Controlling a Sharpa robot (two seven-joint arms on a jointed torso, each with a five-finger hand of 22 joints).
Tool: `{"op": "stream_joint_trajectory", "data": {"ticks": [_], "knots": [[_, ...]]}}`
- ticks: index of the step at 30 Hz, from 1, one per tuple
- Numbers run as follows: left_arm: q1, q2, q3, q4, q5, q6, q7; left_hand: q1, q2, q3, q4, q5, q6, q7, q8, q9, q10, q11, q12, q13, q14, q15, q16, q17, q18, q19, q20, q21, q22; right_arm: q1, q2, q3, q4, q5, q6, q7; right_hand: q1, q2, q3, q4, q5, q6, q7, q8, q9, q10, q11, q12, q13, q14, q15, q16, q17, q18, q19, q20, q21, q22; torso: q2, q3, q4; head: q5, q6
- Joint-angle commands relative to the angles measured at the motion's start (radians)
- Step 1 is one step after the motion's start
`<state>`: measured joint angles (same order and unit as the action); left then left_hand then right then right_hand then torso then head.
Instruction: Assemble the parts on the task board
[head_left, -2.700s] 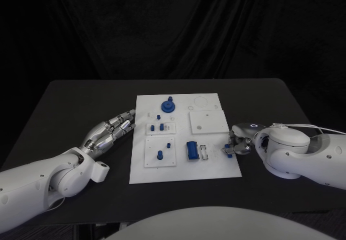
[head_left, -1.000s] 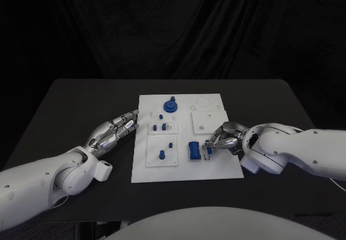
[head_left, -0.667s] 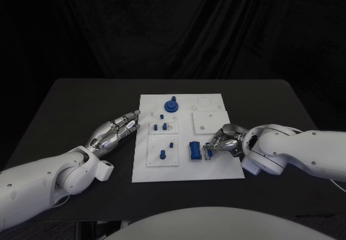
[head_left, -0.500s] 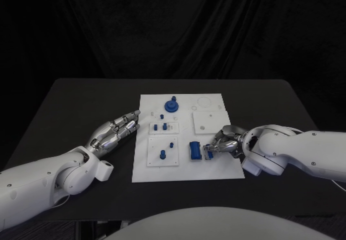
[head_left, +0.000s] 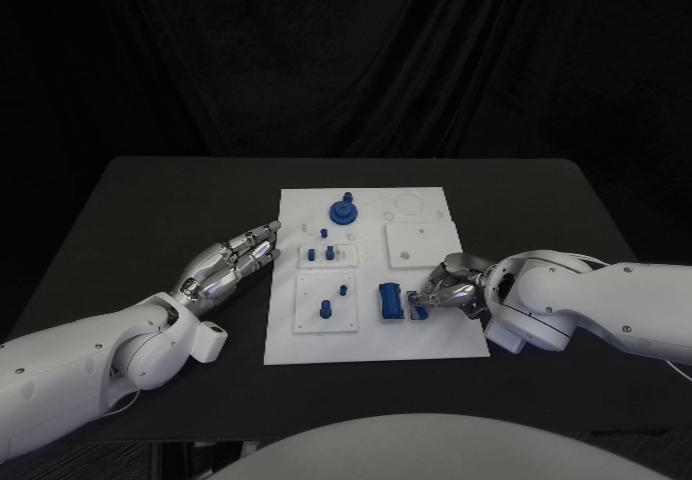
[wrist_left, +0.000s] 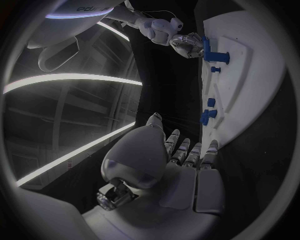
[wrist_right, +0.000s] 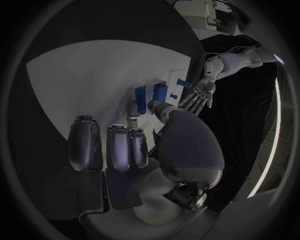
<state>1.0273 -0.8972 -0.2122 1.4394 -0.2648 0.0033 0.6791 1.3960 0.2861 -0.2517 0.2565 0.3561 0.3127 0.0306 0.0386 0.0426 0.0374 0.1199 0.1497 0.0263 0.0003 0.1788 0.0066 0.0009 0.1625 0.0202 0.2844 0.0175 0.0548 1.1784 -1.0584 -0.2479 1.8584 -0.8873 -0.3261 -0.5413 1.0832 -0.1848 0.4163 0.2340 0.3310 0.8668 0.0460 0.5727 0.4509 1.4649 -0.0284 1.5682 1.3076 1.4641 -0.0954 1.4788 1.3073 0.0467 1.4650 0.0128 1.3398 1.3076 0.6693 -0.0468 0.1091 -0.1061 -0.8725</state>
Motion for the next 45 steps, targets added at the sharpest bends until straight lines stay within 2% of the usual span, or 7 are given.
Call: {"op": "stream_joint_trajectory", "data": {"ticks": [1,5,15,22,36,39,45], "knots": [[-0.002,0.002,0.001,0.001,0.006,0.011,0.032,0.011,0.002,0.008,-0.001,0.004,-0.003,0.001,0.001,0.000,-0.001,0.003,0.001,-0.001,0.000,0.005,-0.007,-0.001,0.014,-0.001,0.004,-0.003,-0.002,-0.003,0.001,0.000,-0.001,-0.009,0.014,0.001,-0.022,0.007,-0.058,0.023,-0.007,-0.006,0.009,-0.007,-0.004,0.106,0.007,0.003,0.263,0.065,0.009,-0.006,0.027,0.010,0.027,0.010,-0.006,0.187,0.000,-0.0001,-0.0003,-0.002,0.000],[-0.003,0.003,0.001,0.000,0.006,0.011,0.032,0.011,0.002,0.008,-0.001,0.004,-0.003,0.001,0.001,0.000,-0.001,0.003,0.001,-0.001,0.000,0.005,-0.007,-0.001,0.014,-0.001,0.004,-0.003,-0.002,-0.003,0.002,0.000,-0.003,-0.009,0.009,0.005,-0.029,0.030,-0.135,0.049,0.000,-0.008,0.010,-0.007,-0.008,0.106,0.008,0.003,0.263,0.064,0.010,-0.007,0.025,0.011,0.027,0.011,-0.008,0.186,0.000,-0.0001,-0.0001,-0.002,0.000],[-0.004,0.002,0.001,-0.001,0.006,0.012,0.030,0.011,0.002,0.008,-0.002,0.004,-0.002,0.001,0.001,0.001,-0.001,0.003,0.001,-0.001,0.000,0.005,-0.007,-0.001,0.014,-0.001,0.004,-0.003,-0.002,-0.003,-0.005,0.000,-0.003,-0.011,-0.012,0.018,-0.053,0.062,-0.189,0.057,-0.010,-0.007,0.009,-0.005,-0.012,0.106,0.007,0.003,0.263,0.064,0.010,-0.008,0.022,0.012,0.025,0.011,-0.013,0.185,-0.002,-0.0003,-0.0005,0.002,0.000],[-0.005,0.002,0.001,-0.001,0.006,0.012,0.031,0.011,0.002,0.009,-0.002,0.005,-0.003,0.001,0.001,0.000,-0.001,0.002,0.001,-0.001,0.000,0.007,-0.007,-0.001,0.013,-0.001,0.004,-0.003,-0.002,-0.003,-0.028,0.000,0.009,-0.090,-0.015,0.063,-0.043,0.061,-0.224,0.053,-0.038,-0.007,0.006,0.004,-0.010,0.106,0.005,0.003,0.263,0.063,0.008,-0.009,0.019,0.013,0.024,0.010,-0.019,0.183,-0.001,0.0000,0.0008,0.002,0.000],[-0.007,0.000,0.001,-0.002,0.006,0.010,0.032,0.011,0.002,0.009,-0.002,0.006,-0.003,0.001,0.001,0.001,-0.001,0.002,0.002,-0.001,0.000,0.008,-0.007,-0.001,0.013,-0.001,0.004,-0.003,-0.002,-0.031,-0.108,-0.001,0.071,-0.209,0.085,0.039,0.013,0.058,-0.324,0.060,-0.182,-0.005,-0.021,0.151,0.064,0.106,-0.018,0.003,0.263,0.067,-0.010,-0.002,0.034,0.010,0.030,-0.007,-0.005,0.188,0.000,-0.0002,0.0000,0.004,0.000],[-0.008,0.000,0.001,-0.002,0.006,0.010,0.032,0.011,0.002,0.009,-0.002,0.006,-0.003,0.001,0.001,0.001,-0.001,0.002,0.002,-0.001,0.000,0.008,-0.007,-0.001,0.013,-0.001,0.004,-0.003,-0.002,-0.039,-0.110,-0.001,0.073,-0.213,0.093,0.034,-0.006,0.048,-0.341,0.062,-0.266,-0.014,-0.028,0.194,0.090,0.106,-0.024,0.003,0.263,0.066,-0.016,-0.003,0.032,0.010,0.030,-0.012,-0.007,0.188,0.000,-0.0003,0.0003,0.004,0.000],[-0.011,-0.001,0.001,-0.002,0.006,0.009,0.033,0.012,0.001,0.010,-0.003,0.006,-0.003,0.001,0.001,0.001,-0.001,0.002,0.002,-0.001,0.000,0.008,-0.007,-0.001,0.013,-0.001,0.004,-0.003,-0.002,-0.047,-0.106,-0.001,0.076,-0.215,0.097,0.031,-0.036,0.029,-0.359,0.063,-0.282,-0.019,-0.032,0.211,0.100,0.106,-0.028,0.003,0.263,0.065,-0.020,-0.004,0.029,0.011,0.029,-0.016,-0.009,0.187,-0.001,-0.0005,0.0003,0.005,0.000]]}}
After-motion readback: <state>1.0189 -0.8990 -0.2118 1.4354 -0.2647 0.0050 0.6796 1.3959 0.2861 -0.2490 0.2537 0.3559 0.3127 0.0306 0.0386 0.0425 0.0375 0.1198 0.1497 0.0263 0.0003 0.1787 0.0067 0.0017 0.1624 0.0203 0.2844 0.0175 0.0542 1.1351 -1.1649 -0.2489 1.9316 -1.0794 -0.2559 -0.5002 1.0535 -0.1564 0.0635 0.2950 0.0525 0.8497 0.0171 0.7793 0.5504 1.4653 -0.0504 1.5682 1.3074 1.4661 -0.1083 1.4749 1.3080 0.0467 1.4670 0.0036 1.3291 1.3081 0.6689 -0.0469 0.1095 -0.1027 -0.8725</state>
